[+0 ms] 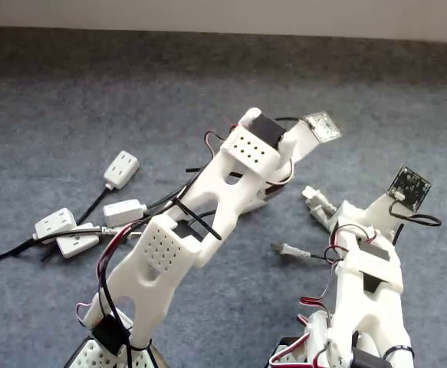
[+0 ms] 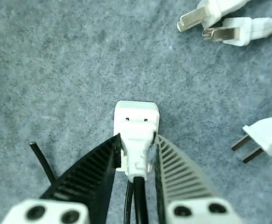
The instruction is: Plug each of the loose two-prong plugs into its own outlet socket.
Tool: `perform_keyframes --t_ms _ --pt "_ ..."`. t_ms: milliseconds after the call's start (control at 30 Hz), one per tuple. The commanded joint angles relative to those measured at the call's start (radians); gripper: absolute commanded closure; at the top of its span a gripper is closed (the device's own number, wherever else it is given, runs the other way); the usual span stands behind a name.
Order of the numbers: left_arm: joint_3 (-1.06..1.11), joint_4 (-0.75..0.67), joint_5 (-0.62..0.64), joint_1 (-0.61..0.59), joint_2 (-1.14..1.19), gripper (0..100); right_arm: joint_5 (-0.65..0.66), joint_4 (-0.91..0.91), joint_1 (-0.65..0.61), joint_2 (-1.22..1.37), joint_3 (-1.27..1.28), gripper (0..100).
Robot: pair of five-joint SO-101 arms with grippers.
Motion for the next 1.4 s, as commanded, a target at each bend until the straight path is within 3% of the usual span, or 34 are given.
perform_keyframes --t_ms 0,467,667,933,1367 --pt "0.013 0.011 0.005 -0.018 0.016 99 -0.011 -0.025 0.015 -0.019 -0.001 99.1" --pt "-0.048 0.014 0.009 -0.053 0.136 99 -0.012 -0.025 0.018 -0.019 -0.001 99.1" --pt "-0.104 0.017 0.023 -0.102 0.03 82 -0.012 -0.025 0.018 -0.019 -0.001 99.1" --pt "0.082 0.015 -0.034 -0.101 -0.119 81 -0.012 -0.025 0.018 -0.019 -0.001 99.1" --pt "0.14 -0.043 -0.046 -0.099 -0.015 82 -0.012 -0.025 0.018 -0.019 -0.001 99.1"
